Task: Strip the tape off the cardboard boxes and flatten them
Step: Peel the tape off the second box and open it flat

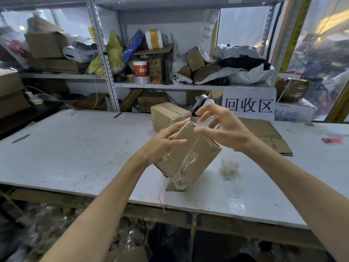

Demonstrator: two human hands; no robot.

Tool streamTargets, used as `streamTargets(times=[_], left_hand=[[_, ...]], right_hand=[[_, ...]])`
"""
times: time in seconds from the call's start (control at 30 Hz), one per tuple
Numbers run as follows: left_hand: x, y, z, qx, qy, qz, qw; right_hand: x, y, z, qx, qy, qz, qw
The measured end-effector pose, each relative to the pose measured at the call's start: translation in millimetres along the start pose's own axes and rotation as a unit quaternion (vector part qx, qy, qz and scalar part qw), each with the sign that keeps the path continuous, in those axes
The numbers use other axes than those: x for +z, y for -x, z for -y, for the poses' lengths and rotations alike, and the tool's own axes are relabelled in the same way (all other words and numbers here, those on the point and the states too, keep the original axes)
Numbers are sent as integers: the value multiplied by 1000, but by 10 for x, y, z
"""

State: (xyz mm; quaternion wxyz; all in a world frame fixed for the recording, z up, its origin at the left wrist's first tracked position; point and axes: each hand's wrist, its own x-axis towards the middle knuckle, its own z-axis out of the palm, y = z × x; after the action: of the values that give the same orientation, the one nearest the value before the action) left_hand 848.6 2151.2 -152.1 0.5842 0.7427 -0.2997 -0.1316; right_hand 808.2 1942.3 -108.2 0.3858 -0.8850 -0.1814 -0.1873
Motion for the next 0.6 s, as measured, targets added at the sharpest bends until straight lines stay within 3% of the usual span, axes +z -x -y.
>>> streamTargets(times=[0.17, 0.33, 0.4, 0.5, 0.6], left_hand=[[86, -75, -43, 8, -71, 3, 997], [142, -91, 9, -58, -168, -103, 979], [182, -99, 24, -95, -137, -135, 977], [199, -128, -68, -70, -132, -167, 974], [136, -100, -187, -8, -149, -213, 966]], right_hand=[[-74, 8, 57, -130, 185, 34, 974], [-174, 73, -24, -183, 286, 9, 941], [-184, 146, -45, -215, 326, -2, 921], [-160, 198, -45, -241, 333, -54, 910], [-38, 159, -29, -158, 260, -155, 940]])
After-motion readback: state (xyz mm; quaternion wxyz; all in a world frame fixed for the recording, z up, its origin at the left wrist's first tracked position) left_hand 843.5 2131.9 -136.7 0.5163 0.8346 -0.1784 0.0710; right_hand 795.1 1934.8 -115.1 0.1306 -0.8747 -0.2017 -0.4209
